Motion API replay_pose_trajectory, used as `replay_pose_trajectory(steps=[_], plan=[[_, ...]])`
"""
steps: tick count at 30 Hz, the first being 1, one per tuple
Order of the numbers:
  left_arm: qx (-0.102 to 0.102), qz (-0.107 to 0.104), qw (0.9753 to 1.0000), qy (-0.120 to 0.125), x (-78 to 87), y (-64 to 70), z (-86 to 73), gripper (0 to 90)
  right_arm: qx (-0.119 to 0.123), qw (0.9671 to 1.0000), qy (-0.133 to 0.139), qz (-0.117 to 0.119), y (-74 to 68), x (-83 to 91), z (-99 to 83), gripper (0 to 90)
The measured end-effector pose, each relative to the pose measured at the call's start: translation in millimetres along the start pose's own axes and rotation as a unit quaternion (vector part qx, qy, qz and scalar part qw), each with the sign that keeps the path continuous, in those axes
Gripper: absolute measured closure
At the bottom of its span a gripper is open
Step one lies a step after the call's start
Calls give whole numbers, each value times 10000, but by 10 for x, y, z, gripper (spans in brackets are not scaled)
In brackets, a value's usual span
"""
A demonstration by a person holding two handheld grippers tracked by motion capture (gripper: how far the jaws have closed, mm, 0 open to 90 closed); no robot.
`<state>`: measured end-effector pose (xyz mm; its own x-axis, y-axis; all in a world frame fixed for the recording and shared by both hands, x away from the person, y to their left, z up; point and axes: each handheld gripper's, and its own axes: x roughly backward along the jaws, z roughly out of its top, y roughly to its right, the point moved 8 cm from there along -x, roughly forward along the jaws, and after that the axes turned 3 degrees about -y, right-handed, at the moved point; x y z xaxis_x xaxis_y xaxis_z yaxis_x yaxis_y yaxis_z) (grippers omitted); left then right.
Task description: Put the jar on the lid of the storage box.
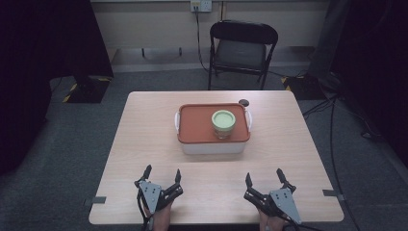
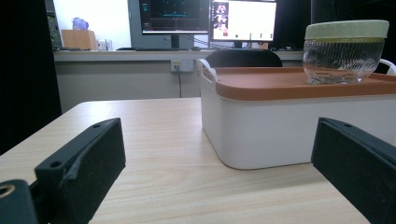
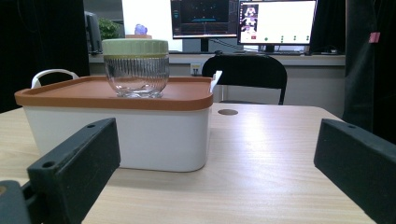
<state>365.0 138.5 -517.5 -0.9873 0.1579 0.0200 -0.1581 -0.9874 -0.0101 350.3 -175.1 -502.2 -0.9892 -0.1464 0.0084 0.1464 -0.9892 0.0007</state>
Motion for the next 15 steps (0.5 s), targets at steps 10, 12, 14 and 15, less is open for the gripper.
replay_pose_trajectory(steps=[10, 12, 14, 15], plan=[[0, 1, 10000, 1, 0, 0, 0, 25, -82, 9999, -100, -7, 17, -11, -126, 0], [0, 1, 10000, 1, 0, 0, 0, 25, -90, 9999, -133, -22, 27, -13, -142, 0], [0, 1, 10000, 1, 0, 0, 0, 25, -106, 9999, -106, -14, 28, -7, -142, 0], [1, 1, 10000, 0, 0, 0, 0, 25, -81, 9999, -112, -23, 27, -7, -143, 0]])
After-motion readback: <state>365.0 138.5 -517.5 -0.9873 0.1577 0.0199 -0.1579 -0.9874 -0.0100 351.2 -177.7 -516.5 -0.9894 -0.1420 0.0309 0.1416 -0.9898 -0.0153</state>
